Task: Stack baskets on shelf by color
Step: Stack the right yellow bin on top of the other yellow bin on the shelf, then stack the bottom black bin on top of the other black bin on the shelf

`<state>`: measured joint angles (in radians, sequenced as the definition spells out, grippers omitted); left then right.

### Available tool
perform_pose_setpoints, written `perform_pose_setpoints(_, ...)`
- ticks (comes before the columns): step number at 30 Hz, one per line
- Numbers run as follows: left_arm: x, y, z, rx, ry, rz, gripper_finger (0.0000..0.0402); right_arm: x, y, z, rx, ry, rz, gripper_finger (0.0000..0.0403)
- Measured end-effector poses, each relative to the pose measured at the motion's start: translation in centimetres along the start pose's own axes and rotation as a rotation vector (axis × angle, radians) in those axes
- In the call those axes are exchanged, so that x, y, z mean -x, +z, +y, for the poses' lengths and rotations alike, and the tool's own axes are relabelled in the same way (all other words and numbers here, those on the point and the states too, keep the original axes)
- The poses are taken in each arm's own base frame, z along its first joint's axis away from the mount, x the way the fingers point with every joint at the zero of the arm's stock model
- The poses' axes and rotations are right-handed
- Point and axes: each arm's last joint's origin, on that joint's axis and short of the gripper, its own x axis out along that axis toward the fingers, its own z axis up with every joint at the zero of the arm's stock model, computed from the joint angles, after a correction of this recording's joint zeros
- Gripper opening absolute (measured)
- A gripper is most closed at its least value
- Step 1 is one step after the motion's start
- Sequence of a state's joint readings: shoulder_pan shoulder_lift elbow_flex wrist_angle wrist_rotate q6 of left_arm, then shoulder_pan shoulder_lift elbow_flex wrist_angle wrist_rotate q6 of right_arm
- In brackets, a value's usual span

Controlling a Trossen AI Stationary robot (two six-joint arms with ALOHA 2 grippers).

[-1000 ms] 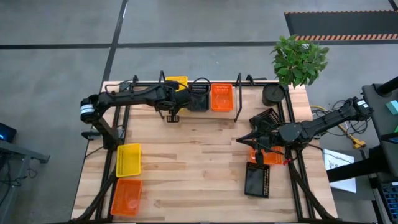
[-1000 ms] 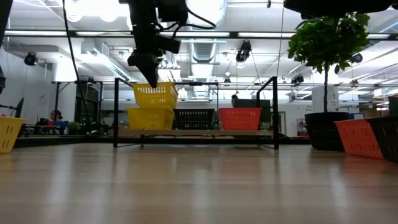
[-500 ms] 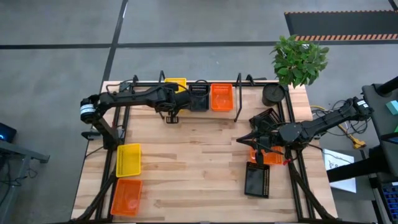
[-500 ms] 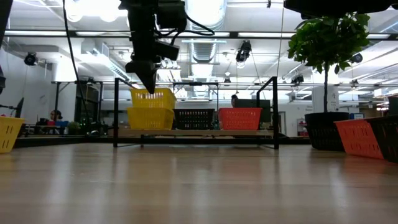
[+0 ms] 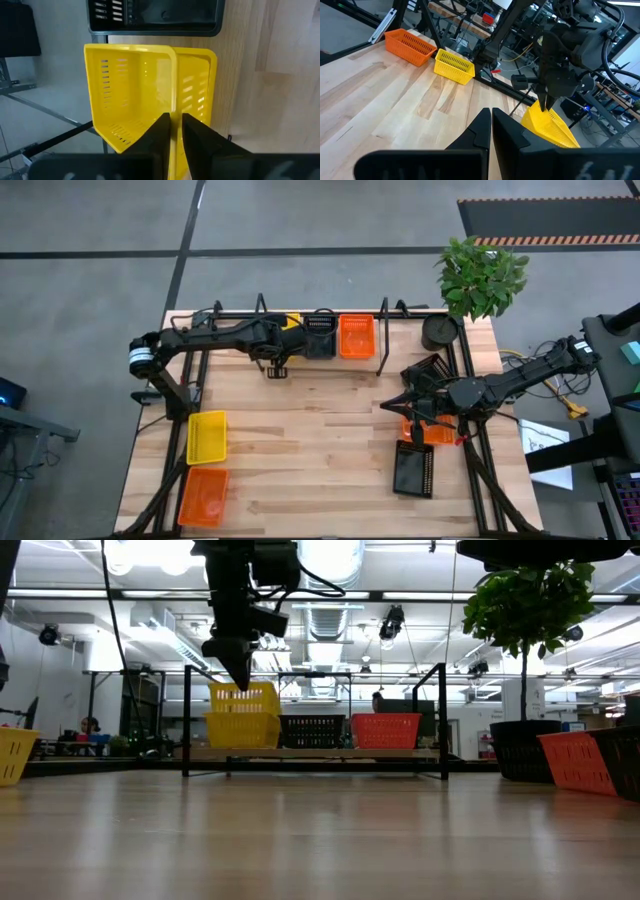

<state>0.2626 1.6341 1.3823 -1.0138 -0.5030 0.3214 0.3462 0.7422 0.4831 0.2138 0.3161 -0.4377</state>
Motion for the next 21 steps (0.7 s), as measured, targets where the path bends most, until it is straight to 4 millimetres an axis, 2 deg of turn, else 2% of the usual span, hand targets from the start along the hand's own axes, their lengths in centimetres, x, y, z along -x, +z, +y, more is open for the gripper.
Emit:
perform_pose_setpoints(6, 0.0, 0.0, 0.0, -0.001, -0.001, 0.0, 0.0038, 0.0, 0.0, 0.0, 0.0, 0.0, 0.0, 0.0009)
perform_pose_setpoints(16, 0.5, -0.2, -1.1, -0.027, -0.073, 0.019, 0.0039, 0.0, 0.0, 0.0, 0.0, 0.0, 0.0, 0.0009)
perform_pose_setpoints(21, 1.8, 0.2, -1.9, -0.054, -0.08, 0.005, 0.0039, 0.0, 0.0, 0.0, -0.003, 0.0, 0.0, 0.0009)
